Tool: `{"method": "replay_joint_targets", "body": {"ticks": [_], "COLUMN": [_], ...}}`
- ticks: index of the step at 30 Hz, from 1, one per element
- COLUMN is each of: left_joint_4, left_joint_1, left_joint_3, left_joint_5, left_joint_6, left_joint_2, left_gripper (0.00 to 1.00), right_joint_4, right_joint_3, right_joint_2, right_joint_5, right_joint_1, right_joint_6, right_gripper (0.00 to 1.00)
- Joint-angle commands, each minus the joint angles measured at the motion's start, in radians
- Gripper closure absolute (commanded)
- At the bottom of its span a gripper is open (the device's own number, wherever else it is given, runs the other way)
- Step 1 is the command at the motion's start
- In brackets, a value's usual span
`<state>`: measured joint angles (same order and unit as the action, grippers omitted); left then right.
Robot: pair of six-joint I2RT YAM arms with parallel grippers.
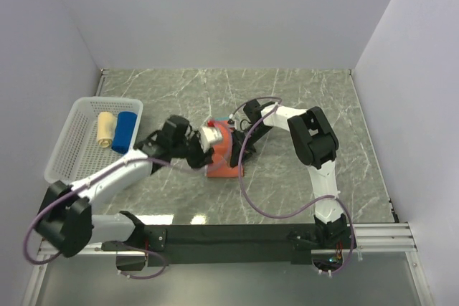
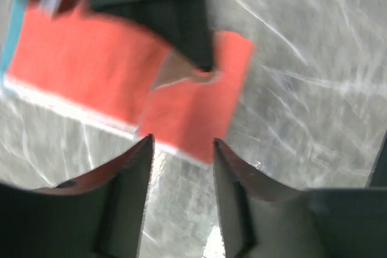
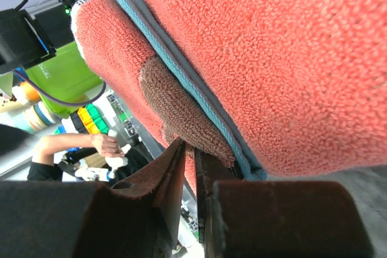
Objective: Roll the towels
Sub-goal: Fold the towel, then roll the towel
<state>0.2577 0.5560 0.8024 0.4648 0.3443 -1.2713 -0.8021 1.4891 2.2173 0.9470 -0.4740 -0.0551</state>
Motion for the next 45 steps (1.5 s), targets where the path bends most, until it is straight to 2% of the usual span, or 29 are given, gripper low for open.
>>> {"method": "replay_joint_targets", "body": {"ticks": [1, 2, 4, 7, 11, 15, 20, 23, 24, 26, 27, 29, 30, 33, 41, 43, 45], "left_joint_4": [-0.041, -0.061, -0.131, -0.214, -0.311, -0.386, -0.425, -0.382, -0.341, -0.281, -0.197, -0.126, -0.041, 0.058, 0.337, 0.386, 0.452], "left_joint_1": [0.138, 0.168, 0.241, 0.315, 0.357, 0.384, 0.395, 0.394, 0.392, 0.380, 0.369, 0.326, 0.290, 0.234, 0.115, 0.087, 0.046], "left_joint_3": [-0.110, -0.129, -0.176, -0.198, -0.209, -0.250, -0.246, -0.221, -0.200, -0.175, -0.149, -0.103, -0.085, -0.014, 0.190, 0.236, 0.299], "left_joint_5": [-0.202, -0.227, -0.287, -0.346, -0.436, -0.451, -0.462, -0.462, -0.459, -0.422, -0.404, -0.316, -0.239, -0.152, 0.089, 0.126, 0.178], "left_joint_6": [0.258, 0.280, 0.321, 0.334, 0.366, 0.420, 0.441, 0.433, 0.427, 0.400, 0.395, 0.368, 0.357, 0.341, 0.344, 0.343, 0.341], "left_joint_2": [0.045, 0.062, 0.066, 0.024, -0.068, -0.105, -0.197, -0.232, -0.240, -0.257, -0.263, -0.275, -0.283, -0.307, -0.482, -0.552, -0.626], "left_gripper": [0.48, 0.37, 0.32, 0.30, 0.30, 0.29, 0.35, 0.49, 0.59, 0.69, 0.78, 0.88, 0.94, 0.99, 0.99, 0.99, 0.99], "right_joint_4": [0.035, 0.031, 0.021, 0.006, -0.003, -0.023, -0.028, -0.034, -0.035, -0.039, -0.039, -0.039, -0.022, -0.003, 0.006, 0.029, 0.125], "right_joint_3": [0.031, 0.033, 0.034, 0.039, 0.036, 0.046, 0.048, 0.049, 0.049, 0.048, 0.049, 0.049, 0.045, 0.060, 0.196, 0.195, 0.130], "right_joint_2": [0.047, 0.048, 0.058, 0.064, 0.064, 0.076, 0.084, 0.082, 0.081, 0.061, 0.050, 0.007, -0.013, -0.099, -0.365, -0.438, -0.591], "right_joint_5": [-0.103, -0.103, -0.097, -0.094, -0.094, -0.083, -0.079, -0.070, -0.065, -0.063, -0.062, -0.054, -0.050, -0.068, -0.204, -0.243, -0.301], "right_joint_1": [0.000, 0.002, 0.000, 0.000, 0.000, 0.002, 0.000, 0.002, 0.003, 0.008, 0.018, 0.043, 0.073, 0.132, 0.342, 0.377, 0.422], "right_joint_6": [0.037, 0.038, 0.043, 0.046, 0.078, 0.087, 0.087, 0.090, 0.092, 0.096, 0.100, 0.107, 0.103, 0.101, 0.138, 0.171, 0.187], "right_gripper": [0.80, 0.80, 0.80, 0.80, 0.72, 0.72, 0.73, 0.73, 0.73, 0.71, 0.69, 0.61, 0.57, 0.51, 0.43, 0.43, 0.42]}}
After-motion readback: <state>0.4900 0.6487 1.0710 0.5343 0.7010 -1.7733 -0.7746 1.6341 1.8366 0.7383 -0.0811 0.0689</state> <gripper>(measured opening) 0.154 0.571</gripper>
